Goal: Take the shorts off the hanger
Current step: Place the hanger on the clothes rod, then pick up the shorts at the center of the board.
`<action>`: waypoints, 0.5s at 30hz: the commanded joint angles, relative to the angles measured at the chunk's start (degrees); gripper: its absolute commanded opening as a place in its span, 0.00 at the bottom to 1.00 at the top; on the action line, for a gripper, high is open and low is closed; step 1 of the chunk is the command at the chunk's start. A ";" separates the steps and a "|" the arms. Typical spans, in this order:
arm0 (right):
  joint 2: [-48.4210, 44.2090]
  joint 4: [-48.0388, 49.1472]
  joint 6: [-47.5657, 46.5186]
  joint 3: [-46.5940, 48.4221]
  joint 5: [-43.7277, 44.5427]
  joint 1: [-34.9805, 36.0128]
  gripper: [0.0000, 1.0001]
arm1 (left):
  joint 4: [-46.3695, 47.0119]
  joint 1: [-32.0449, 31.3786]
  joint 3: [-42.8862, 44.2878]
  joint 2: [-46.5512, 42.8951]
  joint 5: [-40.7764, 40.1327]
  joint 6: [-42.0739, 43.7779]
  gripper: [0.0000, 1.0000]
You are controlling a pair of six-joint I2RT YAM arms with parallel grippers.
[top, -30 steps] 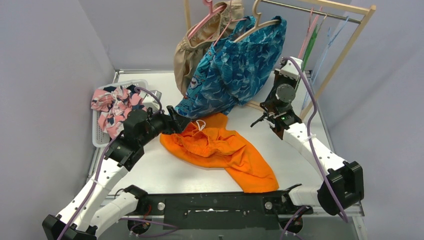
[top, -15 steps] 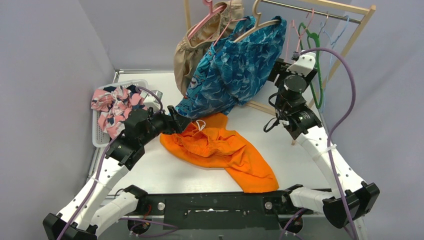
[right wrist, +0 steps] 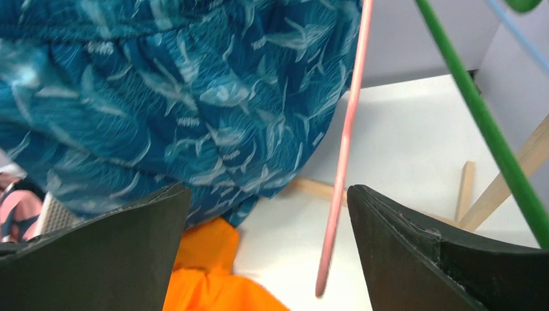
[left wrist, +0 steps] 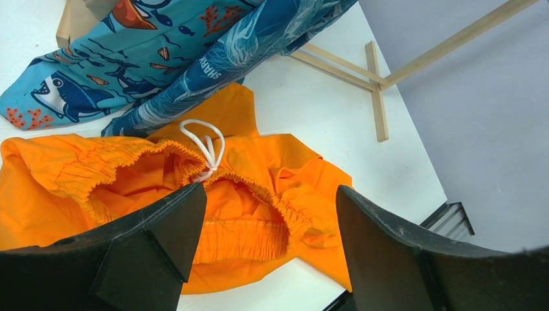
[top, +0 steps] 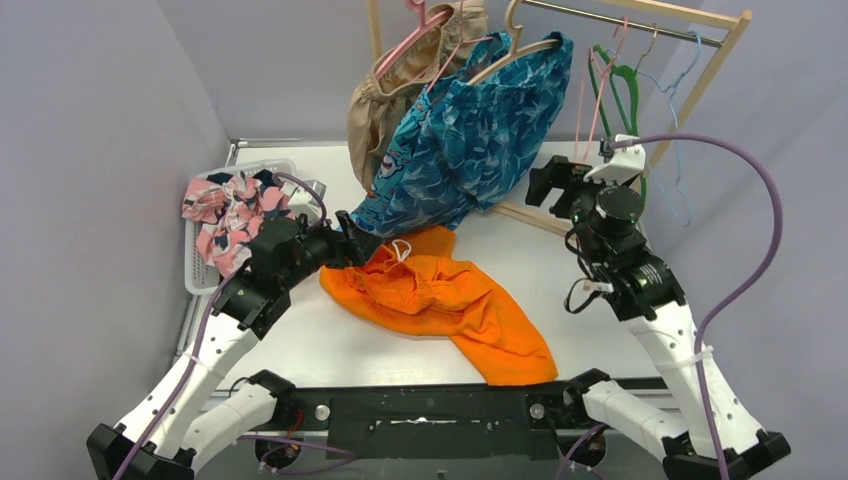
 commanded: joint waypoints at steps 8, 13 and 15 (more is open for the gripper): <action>-14.20 -5.62 8.94 -8.30 -7.03 -0.28 0.99 | 1.98 -0.13 0.59 0.30 -0.65 -0.32 0.74; -18.90 -4.55 10.47 -12.91 -13.64 -0.31 0.99 | 1.78 -0.13 0.54 0.28 -0.78 -0.52 0.74; -20.04 -5.64 12.01 -13.24 -13.83 -0.29 1.00 | 1.13 -0.13 0.92 0.36 -1.12 -0.06 0.74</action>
